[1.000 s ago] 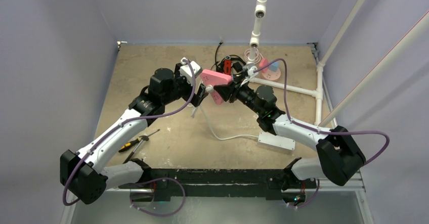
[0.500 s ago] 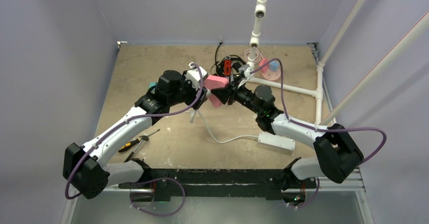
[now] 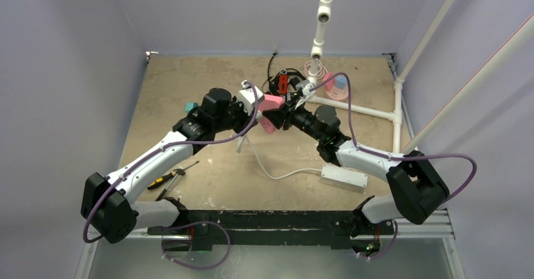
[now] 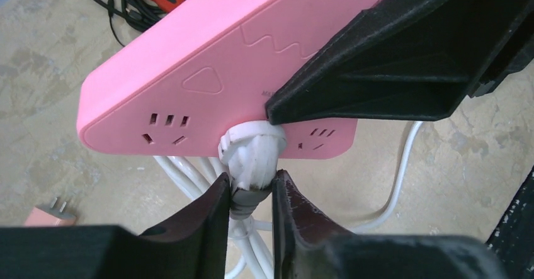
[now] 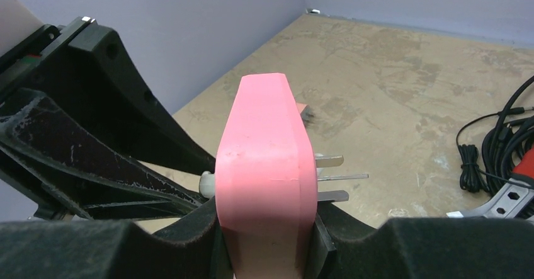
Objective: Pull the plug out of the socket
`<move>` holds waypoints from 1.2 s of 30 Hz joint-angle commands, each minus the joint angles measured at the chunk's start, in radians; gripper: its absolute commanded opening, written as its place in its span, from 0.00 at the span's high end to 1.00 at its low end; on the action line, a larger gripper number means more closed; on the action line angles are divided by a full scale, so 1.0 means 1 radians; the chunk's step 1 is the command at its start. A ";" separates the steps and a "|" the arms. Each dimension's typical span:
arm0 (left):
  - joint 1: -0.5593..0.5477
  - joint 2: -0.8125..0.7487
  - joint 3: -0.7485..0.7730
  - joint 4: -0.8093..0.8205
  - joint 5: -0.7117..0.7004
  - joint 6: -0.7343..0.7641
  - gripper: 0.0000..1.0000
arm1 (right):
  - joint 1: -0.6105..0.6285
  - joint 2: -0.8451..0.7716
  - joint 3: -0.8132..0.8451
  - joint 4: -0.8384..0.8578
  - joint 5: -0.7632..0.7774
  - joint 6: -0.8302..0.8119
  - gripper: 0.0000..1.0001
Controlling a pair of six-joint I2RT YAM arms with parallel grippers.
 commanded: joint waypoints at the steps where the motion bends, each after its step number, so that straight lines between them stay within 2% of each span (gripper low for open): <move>1: -0.012 0.003 0.030 0.017 -0.040 0.007 0.89 | -0.003 -0.013 0.056 0.130 -0.001 0.023 1.00; 3: -0.023 -0.006 0.022 0.031 -0.041 0.004 1.00 | -0.003 -0.004 0.056 0.128 0.022 0.033 1.00; 5: -0.042 -0.011 0.010 0.048 -0.057 0.001 1.00 | -0.003 0.011 0.062 0.107 0.071 0.045 1.00; 10: -0.150 -0.008 -0.016 0.058 -0.225 0.028 1.00 | -0.002 0.064 0.102 0.007 0.223 0.090 1.00; 16: -0.243 -0.002 -0.052 0.088 -0.349 0.037 1.00 | -0.002 0.036 0.089 0.021 0.223 0.072 1.00; 21: -0.215 0.022 -0.031 0.070 -0.399 0.012 1.00 | -0.002 -0.029 0.048 0.094 0.167 0.005 1.00; 27: -0.017 0.014 0.017 0.042 -0.246 -0.070 1.00 | -0.001 -0.034 0.063 0.103 0.015 -0.057 1.00; 32: 0.000 0.001 0.020 0.026 -0.287 -0.064 1.00 | 0.002 -0.047 0.061 0.110 -0.032 -0.072 1.00; 36: -0.002 -0.004 0.010 0.039 -0.256 -0.054 1.00 | 0.002 -0.028 0.066 0.091 0.047 -0.056 1.00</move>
